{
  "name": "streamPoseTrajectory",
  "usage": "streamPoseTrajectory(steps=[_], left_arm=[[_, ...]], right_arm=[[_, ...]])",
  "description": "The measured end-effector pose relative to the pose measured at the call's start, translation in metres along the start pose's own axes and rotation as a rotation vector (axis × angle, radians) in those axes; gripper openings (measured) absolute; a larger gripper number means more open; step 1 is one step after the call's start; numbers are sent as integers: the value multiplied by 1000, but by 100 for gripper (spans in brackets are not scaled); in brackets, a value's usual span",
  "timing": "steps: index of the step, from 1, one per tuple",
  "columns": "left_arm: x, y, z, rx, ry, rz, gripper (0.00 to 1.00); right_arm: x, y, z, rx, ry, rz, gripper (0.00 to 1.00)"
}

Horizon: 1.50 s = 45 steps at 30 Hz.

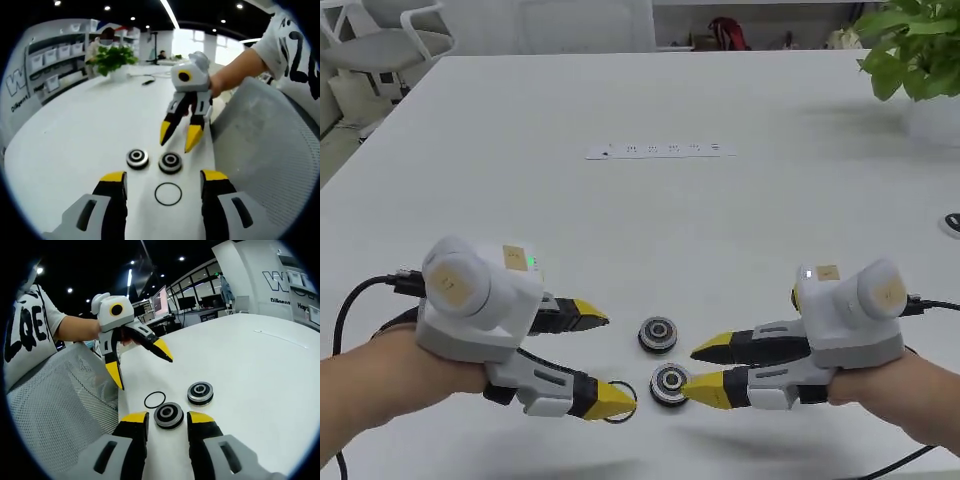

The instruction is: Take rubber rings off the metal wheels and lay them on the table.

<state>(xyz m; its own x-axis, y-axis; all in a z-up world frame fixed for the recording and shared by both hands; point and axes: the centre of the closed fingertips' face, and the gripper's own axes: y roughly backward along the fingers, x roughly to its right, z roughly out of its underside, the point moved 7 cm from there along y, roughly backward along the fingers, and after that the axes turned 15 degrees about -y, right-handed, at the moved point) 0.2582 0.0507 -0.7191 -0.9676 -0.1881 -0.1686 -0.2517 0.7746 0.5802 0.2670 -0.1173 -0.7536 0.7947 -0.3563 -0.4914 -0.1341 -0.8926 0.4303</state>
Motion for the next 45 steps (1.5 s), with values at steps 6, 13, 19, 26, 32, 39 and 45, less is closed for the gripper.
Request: streamPoseTrajectory(steps=[6, 13, 19, 26, 32, 39, 45], left_arm=[[2, -5, 0, -6, -2, 13, 58], [4, -10, -1, -11, -4, 23, 56], [6, -15, 0, -11, 4, 27, 53], [9, -20, 1, -16, 0, 37, 49], [10, -25, -1, -15, -4, 43, 46], [11, -31, -3, -12, -6, 52, 44], [11, -35, -2, -21, -9, 58, 41]], right_arm=[[1, 0, 5, -7, 5, 5, 27], [1, -1, 10, -22, 18, 8, 26], [0, -2, 14, -33, 26, 12, 26], [1, -4, 17, -38, 29, 18, 25], [1, -5, 18, -35, 28, 20, 24], [2, -6, 20, -27, 20, 24, 24], [2, -7, 21, -24, 18, 26, 24]])
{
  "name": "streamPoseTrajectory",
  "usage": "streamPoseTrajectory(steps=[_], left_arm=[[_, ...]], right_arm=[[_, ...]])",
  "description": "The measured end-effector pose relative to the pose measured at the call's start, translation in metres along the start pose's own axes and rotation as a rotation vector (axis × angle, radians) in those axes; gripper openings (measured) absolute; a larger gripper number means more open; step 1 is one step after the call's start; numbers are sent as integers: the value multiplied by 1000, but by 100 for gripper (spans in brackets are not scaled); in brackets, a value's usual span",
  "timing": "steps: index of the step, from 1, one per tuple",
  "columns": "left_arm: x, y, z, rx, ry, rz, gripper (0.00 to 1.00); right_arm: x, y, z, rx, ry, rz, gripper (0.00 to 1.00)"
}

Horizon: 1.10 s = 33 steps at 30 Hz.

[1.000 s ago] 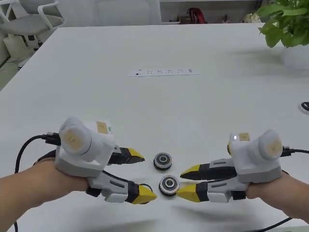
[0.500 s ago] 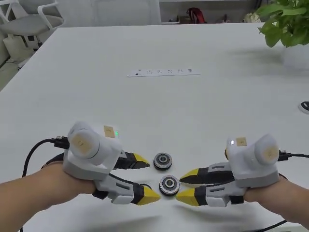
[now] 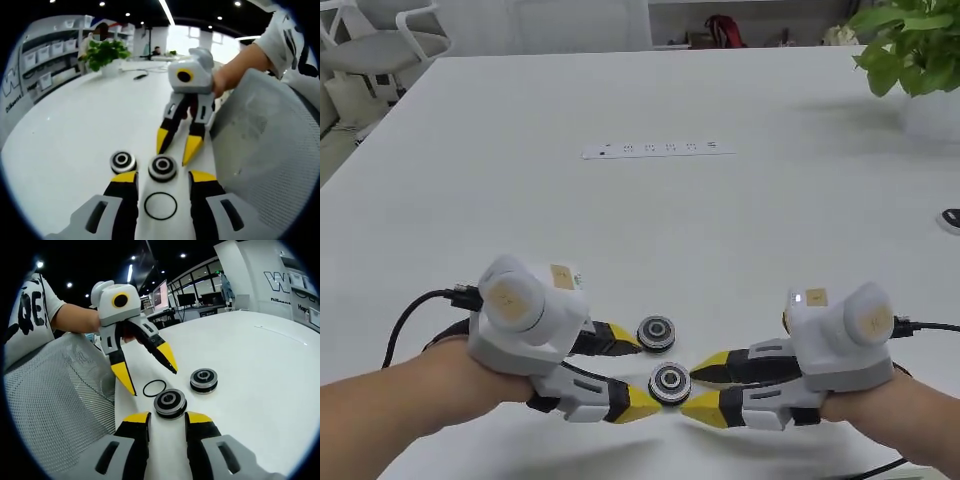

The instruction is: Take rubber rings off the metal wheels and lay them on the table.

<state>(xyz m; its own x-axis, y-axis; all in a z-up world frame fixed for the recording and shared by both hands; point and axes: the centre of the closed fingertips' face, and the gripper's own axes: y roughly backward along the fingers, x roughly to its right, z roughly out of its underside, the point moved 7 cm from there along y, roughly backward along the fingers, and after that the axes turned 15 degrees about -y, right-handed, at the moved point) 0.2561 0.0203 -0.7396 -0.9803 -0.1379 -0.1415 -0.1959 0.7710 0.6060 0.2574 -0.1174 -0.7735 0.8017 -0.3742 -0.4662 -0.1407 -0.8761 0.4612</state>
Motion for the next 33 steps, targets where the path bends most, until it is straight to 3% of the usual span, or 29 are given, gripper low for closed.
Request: streamPoseTrajectory(steps=[33], left_arm=[[-1, -19, -1, 3, 18, 17, 25]], right_arm=[[3, -2, 0, 9, -11, -1, 23]])
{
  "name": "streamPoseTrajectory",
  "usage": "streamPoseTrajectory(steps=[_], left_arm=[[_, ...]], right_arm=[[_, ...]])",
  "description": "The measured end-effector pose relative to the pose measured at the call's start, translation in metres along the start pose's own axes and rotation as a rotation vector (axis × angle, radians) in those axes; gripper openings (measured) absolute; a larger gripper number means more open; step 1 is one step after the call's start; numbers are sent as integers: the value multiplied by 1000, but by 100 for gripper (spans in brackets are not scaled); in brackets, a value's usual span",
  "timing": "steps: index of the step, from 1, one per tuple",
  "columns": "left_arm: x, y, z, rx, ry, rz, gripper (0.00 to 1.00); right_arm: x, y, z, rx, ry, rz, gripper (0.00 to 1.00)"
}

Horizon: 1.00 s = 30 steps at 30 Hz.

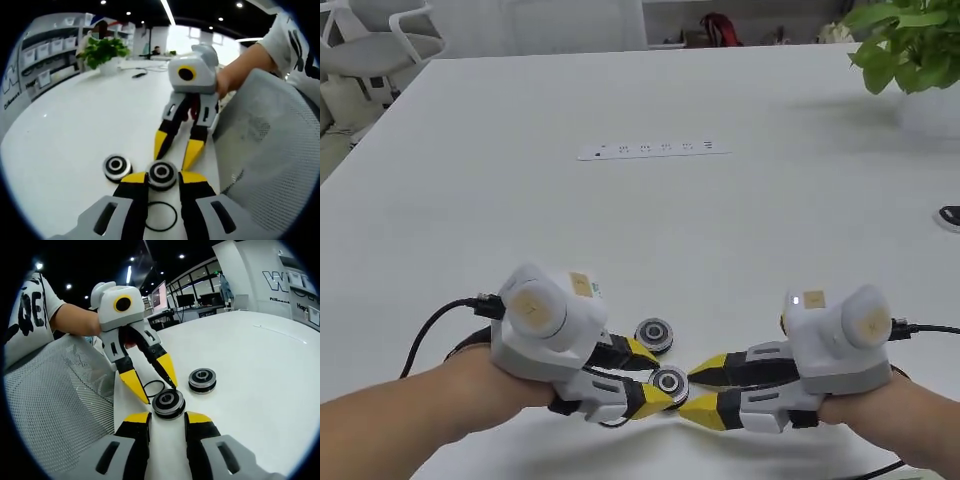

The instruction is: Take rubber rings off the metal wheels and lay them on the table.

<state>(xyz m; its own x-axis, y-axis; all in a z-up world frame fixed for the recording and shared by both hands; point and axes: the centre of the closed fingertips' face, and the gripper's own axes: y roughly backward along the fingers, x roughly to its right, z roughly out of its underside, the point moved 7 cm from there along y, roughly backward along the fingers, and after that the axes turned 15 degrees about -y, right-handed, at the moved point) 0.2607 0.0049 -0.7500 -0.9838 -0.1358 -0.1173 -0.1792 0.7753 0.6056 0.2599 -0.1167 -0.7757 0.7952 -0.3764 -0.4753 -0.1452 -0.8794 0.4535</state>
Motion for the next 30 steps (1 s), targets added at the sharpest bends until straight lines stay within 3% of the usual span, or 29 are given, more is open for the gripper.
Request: streamPoseTrajectory(steps=[10, 18, 30], left_arm=[[0, -3, -2, 2, -7, -6, 19], [0, -5, -2, -9, -49, -24, 14], [0, -6, -2, -15, -77, -31, 14]], right_arm=[[0, 0, 0, 1, 0, 0, 23], [0, -1, -1, 5, 2, 1, 23], [-1, -3, -3, 3, 19, -1, 24]])
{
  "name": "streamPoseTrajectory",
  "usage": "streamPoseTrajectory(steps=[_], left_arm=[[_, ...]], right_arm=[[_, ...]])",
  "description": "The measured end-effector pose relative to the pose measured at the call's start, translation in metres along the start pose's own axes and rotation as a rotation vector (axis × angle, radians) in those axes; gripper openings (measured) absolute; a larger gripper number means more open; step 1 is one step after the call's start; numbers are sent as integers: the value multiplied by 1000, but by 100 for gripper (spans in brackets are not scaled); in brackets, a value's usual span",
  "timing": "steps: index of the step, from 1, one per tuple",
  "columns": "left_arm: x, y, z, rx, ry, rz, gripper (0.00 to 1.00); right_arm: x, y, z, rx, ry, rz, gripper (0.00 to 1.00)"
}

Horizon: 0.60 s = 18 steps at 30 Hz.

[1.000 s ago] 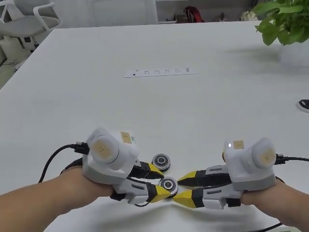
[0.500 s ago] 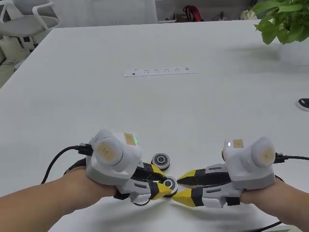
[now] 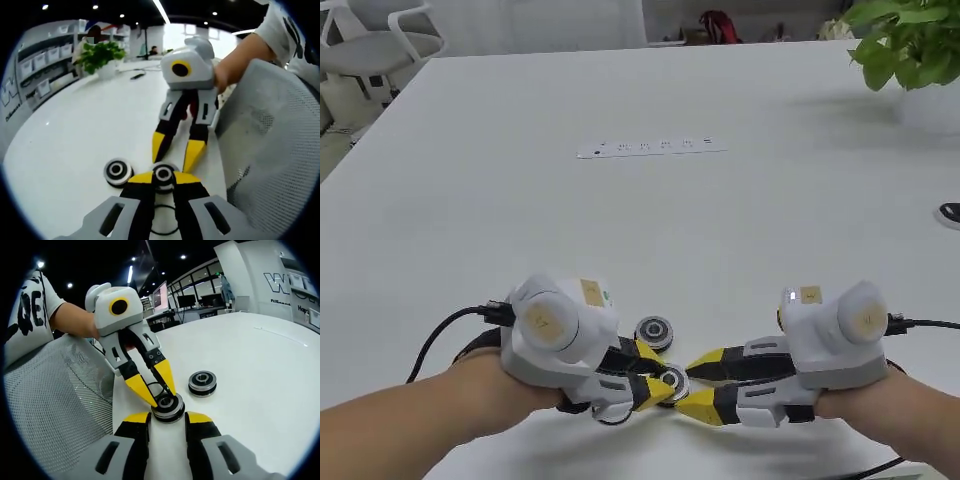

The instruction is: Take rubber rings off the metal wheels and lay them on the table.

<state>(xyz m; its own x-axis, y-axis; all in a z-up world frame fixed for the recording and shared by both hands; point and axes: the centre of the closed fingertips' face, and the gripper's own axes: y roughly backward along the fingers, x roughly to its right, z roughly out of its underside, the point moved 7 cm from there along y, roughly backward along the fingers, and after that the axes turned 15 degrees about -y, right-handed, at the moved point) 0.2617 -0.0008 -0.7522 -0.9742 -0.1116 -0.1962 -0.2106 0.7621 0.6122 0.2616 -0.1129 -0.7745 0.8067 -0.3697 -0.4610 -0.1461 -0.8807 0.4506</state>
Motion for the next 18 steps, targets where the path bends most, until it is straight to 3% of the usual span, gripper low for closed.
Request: streamPoseTrajectory(steps=[18], left_arm=[[1, 0, 0, 3, 4, -13, 13]], right_arm=[[-1, -1, -1, -17, 71, 10, 21]])
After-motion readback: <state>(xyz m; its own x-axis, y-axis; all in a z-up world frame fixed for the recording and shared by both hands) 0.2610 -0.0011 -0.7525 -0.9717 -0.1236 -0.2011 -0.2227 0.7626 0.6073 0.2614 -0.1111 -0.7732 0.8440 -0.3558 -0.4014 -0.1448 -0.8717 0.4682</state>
